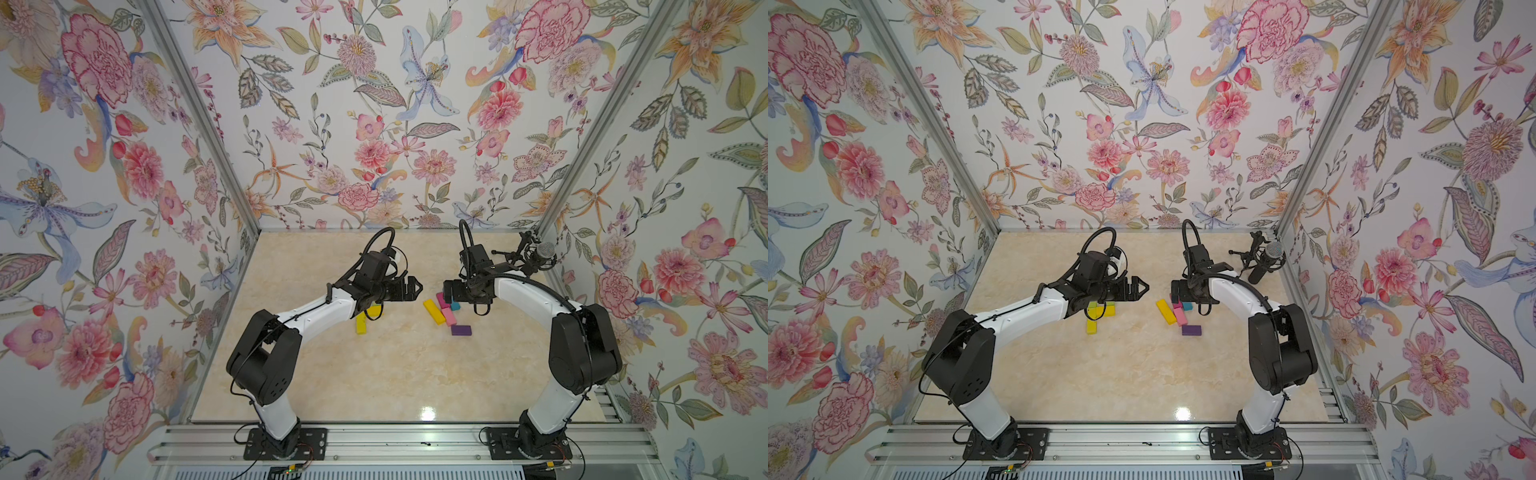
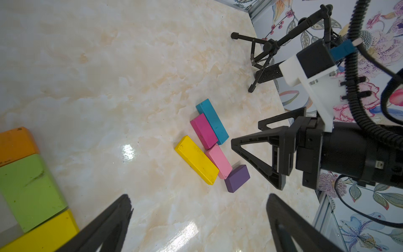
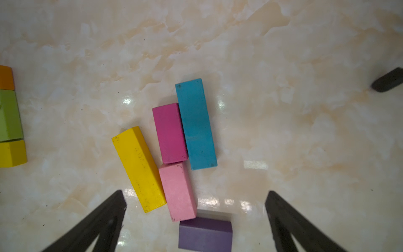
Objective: Assemble the letter p with building blocks
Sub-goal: Pick up the building block from the center of the board.
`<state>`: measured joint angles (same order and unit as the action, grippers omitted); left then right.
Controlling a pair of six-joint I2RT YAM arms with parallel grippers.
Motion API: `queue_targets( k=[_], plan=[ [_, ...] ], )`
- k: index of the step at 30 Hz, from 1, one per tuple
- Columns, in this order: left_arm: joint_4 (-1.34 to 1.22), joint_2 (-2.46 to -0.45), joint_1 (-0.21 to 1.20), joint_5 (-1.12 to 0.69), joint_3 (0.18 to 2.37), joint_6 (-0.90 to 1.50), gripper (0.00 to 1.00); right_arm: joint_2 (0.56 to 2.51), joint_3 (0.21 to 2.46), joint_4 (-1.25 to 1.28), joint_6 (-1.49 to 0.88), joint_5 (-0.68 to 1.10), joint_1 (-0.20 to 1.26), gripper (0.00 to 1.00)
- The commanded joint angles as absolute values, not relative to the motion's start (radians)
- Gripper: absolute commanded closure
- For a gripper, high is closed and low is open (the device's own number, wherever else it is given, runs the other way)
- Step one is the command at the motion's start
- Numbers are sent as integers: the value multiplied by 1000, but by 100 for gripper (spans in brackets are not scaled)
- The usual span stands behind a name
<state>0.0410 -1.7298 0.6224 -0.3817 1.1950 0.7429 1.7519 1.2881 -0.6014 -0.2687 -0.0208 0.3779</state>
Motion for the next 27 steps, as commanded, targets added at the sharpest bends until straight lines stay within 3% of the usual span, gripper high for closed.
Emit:
queue_targets(
  k=[1,7,18,27],
  plan=[
    [86,-1709,630,-324,1222,706,0,1780,1349,-647,-175,-47,424,2],
    [128,-1618,588,-268,1215,679,0,1843,1420,-667,-121,-48,456,7],
    [80,-1441,382,-353,1008,682,1,1952,1478,-686,-71,-117,514,16],
    [71,-1360,313,-377,903,679,1,2015,1496,-686,-80,-108,534,25]
  ],
)
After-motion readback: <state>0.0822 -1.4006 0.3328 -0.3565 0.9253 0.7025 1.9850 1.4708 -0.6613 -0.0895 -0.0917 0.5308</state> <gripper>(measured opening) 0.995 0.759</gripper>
